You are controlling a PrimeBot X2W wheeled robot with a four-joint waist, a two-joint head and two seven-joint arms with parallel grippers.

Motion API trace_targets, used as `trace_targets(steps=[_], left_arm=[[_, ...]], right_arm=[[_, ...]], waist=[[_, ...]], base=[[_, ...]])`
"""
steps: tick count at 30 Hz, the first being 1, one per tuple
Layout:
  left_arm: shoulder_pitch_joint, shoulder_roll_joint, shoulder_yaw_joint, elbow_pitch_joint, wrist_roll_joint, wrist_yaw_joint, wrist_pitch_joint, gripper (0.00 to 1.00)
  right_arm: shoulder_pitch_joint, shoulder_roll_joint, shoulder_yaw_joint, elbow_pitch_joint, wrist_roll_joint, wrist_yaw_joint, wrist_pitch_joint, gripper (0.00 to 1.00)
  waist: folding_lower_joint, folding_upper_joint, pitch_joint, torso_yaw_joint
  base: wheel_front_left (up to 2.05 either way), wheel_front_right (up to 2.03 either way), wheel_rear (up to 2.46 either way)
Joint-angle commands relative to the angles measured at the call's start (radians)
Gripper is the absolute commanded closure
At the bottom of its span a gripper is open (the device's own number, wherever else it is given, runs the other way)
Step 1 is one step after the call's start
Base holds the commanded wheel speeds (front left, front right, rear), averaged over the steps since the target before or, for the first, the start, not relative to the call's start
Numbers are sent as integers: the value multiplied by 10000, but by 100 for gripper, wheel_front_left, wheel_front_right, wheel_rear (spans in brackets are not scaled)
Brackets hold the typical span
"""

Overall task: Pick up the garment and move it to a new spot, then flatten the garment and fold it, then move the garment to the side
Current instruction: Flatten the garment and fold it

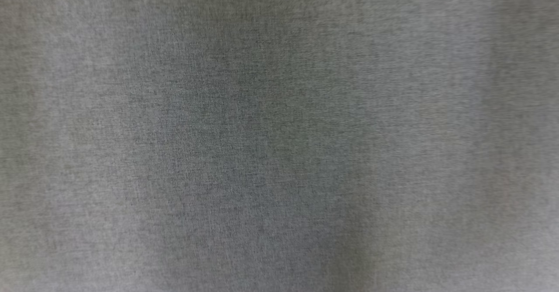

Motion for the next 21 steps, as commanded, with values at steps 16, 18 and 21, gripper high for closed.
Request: trace_targets(steps=[16, 18, 21], left_arm=[[6794, 909, -803, -2729, 9, 184, -923, 100], [7800, 1062, -645, -3260, 166, 325, -921, 100], [9267, 1059, -405, -4086, 479, 543, -924, 100]], right_arm=[[7729, -1257, 1415, -3531, 1570, 15, -873, 100], [8704, -1288, 1400, -3963, 1594, 13, -902, 100], [10199, -1320, 1138, -4487, 1699, 15, -924, 100]], waist=[[-1, -2, -3117, -235], [-1, -2, -3452, -291], [-1, -2, -3894, -257]], base=[[0, 0, 0], [0, 0, 0], [0, 0, 0]])
